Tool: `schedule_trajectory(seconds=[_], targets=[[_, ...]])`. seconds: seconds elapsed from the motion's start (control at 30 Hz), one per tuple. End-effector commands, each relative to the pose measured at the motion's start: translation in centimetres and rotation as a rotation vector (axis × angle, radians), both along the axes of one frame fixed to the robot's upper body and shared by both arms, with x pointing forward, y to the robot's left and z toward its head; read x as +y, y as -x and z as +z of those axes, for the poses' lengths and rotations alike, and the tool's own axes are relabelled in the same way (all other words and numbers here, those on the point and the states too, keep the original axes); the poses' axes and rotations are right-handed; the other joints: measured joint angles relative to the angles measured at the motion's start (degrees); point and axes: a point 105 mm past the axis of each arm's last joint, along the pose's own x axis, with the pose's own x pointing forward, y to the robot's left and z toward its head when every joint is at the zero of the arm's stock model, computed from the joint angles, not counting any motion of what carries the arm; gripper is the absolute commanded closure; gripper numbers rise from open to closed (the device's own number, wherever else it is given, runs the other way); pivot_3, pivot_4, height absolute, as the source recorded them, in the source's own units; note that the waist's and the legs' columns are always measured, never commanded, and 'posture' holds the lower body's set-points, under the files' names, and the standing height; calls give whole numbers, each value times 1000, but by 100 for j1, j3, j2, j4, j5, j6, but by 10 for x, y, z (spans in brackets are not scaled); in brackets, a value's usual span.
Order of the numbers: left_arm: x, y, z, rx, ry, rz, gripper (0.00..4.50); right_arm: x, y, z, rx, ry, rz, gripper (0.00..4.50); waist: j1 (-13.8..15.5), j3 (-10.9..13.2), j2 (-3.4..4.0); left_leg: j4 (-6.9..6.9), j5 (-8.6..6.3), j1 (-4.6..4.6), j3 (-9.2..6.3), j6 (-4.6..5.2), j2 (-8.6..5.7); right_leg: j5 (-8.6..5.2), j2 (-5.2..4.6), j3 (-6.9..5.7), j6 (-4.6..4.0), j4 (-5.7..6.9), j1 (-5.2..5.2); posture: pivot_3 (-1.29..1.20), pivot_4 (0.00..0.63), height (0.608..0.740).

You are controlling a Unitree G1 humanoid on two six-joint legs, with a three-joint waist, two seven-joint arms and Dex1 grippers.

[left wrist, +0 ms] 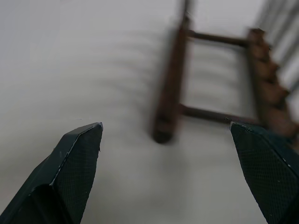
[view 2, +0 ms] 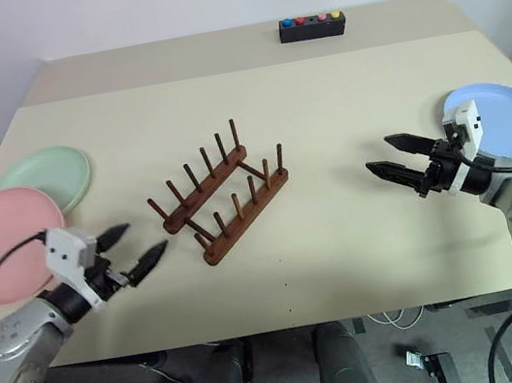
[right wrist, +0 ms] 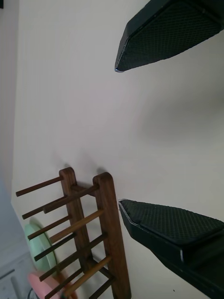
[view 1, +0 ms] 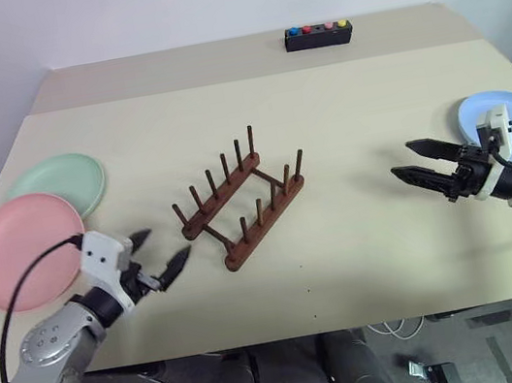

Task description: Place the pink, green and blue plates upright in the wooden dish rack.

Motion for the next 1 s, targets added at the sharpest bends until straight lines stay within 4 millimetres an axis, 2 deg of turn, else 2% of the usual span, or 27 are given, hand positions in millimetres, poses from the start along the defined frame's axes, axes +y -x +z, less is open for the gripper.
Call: schedule_trajectory(seconds=[0.03, 0.17, 0.3, 0.4, 0.57, 0.67, 0.83, 0.87, 1.0], targets=[[-18, 11, 9, 5, -11, -138, 0, -1, 4, 14, -62, -2, -7, 52, -1, 0, 0, 0, 0, 1, 0, 0, 0, 0, 0, 0, 0, 1, 0, 0, 150, 734], [-26, 17, -2, 56, -81, -221, 0, 6, 8, 10, -66, -15, -12, 52, 6, 0, 0, 3, 0, 0, 3, 0, 0, -1, -1, 2, -2, -2, 2, 0, 150, 734], [-53, 19, -22, 116, -147, -367, 0, 11, 16, 6, -65, -19, -19, 52, 41, 1, 3, 2, 0, 0, 3, 0, 0, -3, -1, 2, -4, -2, 2, 0, 150, 734], [-64, 16, -23, 106, -141, -416, 0, 15, 22, 9, -75, -31, -18, 52, 48, 1, 3, 10, 0, -3, 3, 0, -1, -3, -1, 3, -6, -2, 3, 0, 150, 734], [-90, -13, -36, 80, -167, -401, 0, 22, 39, 9, -74, -26, -20, 52, 129, -3, 10, 8, 0, -1, 1, 1, 0, -3, 4, 1, -5, 0, 2, 0, 150, 734], [-92, -22, -47, 73, -196, -365, 864, 27, 47, 10, -75, -28, -23, 0, 150, -6, 15, 15, 0, -1, 2, 1, -1, -3, 0, 2, -4, -1, 8, 0, 150, 734], [-92, -26, -45, 64, -153, -363, 3398, 32, 55, 5, -61, -30, -40, 0, 168, -8, 15, 19, -1, 2, 0, 1, -1, -4, 0, 2, -6, -1, 13, 0, 150, 734], [-91, -26, -45, 62, -153, -364, 3716, 33, 56, 5, -59, -31, -42, 0, 166, -9, 17, 19, -1, 3, 0, 1, -1, -5, -1, 1, -6, -1, 16, 0, 150, 734], [-91, -35, -42, 29, -173, -385, 3714, 39, 56, 6, -68, -41, -45, 0, 172, -11, 19, 19, -1, 3, 0, 1, -1, -5, -1, 1, -7, 0, 15, 0, 150, 734]])
